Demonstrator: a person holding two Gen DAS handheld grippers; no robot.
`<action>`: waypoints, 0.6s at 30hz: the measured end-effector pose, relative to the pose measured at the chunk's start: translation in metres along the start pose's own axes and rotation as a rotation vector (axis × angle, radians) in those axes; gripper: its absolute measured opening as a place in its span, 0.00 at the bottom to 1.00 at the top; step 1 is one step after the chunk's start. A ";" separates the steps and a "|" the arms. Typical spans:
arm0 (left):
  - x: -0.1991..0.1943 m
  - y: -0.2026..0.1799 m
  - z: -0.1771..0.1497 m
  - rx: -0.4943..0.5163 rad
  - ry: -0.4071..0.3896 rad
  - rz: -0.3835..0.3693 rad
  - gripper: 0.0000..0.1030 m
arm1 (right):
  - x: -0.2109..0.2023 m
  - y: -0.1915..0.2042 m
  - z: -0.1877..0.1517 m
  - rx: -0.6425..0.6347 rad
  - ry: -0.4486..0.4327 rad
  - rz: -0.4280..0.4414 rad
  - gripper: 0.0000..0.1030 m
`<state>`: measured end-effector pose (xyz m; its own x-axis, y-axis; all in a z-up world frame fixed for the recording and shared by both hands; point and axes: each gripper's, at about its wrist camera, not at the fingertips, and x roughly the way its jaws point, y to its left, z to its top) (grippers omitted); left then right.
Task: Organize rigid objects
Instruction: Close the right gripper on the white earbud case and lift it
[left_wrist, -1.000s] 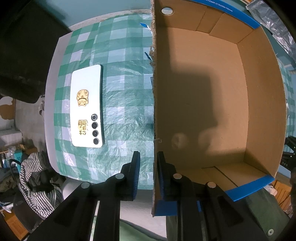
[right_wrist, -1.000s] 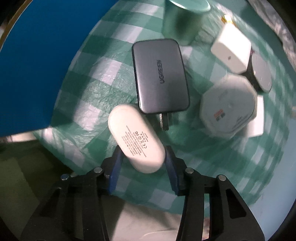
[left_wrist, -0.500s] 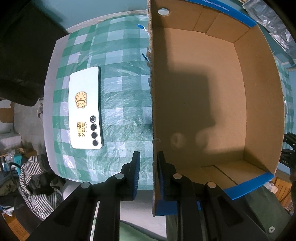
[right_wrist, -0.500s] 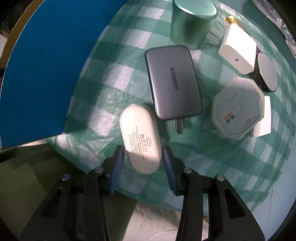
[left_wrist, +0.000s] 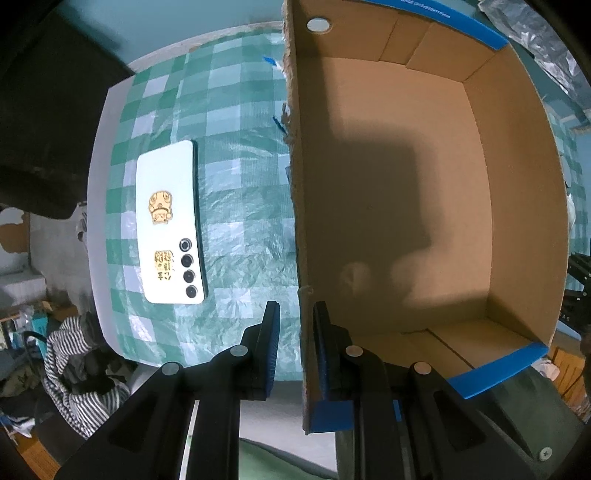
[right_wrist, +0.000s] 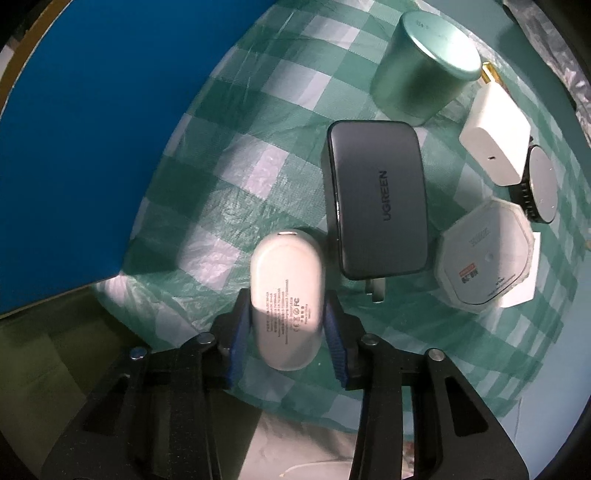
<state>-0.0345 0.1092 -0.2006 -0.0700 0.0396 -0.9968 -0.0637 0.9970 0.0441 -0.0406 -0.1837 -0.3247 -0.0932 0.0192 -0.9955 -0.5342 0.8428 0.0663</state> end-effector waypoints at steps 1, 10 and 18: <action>0.000 -0.001 0.000 0.003 -0.002 0.004 0.18 | -0.001 0.001 -0.003 0.007 -0.009 0.007 0.36; -0.001 -0.002 0.001 0.013 0.010 0.000 0.11 | -0.028 0.001 -0.013 0.024 -0.076 0.040 0.36; -0.004 -0.003 0.002 0.015 0.004 -0.007 0.08 | -0.077 -0.016 0.006 0.043 -0.140 0.057 0.36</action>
<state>-0.0323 0.1066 -0.1972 -0.0735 0.0326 -0.9968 -0.0492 0.9981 0.0363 -0.0196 -0.1956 -0.2493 -0.0030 0.1400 -0.9902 -0.4949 0.8602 0.1231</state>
